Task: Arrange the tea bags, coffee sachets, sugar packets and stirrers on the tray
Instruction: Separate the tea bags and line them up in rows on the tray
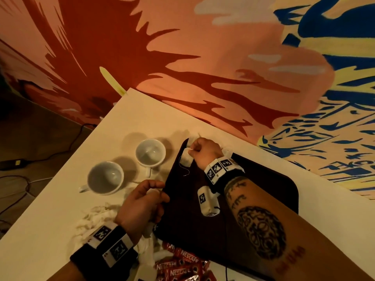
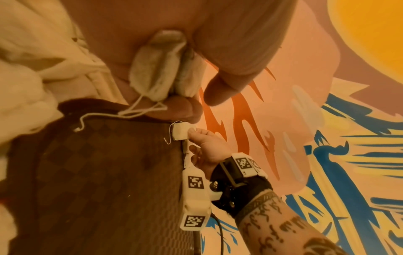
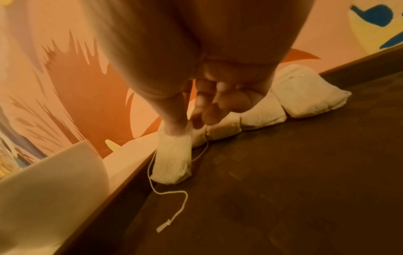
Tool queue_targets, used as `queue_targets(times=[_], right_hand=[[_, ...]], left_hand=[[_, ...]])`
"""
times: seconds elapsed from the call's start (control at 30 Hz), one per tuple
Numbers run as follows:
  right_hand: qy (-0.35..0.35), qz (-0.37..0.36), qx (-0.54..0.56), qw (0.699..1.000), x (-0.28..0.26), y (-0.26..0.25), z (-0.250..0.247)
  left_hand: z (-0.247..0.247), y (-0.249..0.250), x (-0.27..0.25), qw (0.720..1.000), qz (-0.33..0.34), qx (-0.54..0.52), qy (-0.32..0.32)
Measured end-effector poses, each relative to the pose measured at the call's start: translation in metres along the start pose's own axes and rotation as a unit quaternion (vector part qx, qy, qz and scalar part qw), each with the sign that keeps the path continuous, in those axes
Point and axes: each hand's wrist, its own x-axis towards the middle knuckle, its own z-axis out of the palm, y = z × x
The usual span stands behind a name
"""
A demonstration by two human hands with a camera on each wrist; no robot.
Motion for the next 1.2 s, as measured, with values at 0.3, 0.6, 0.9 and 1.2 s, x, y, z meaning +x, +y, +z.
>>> queue_targets(times=[0.3,0.6,0.9,1.2], right_hand=[[0.01,0.024,-0.036,0.999,0.014,-0.003,-0.002],[0.026,0.058,0.008,0.998,0.019,-0.004,0.0],[-0.054,-0.077,0.137,0.986,-0.068,-0.027,-0.021],[-0.056,-0.106,0.237,0.964,-0.143,-0.006,-0.032]], left_hand=[[0.001,0.005,0.003,0.999,-0.015,-0.03,0.013],[0.009,0.011,-0.004,0.999,0.008,-0.026,-0.02],[0.028,0.013,-0.006,0.997,0.028,0.047,-0.05],[0.054,0.011,-0.017,0.974,0.094,0.19,-0.078]])
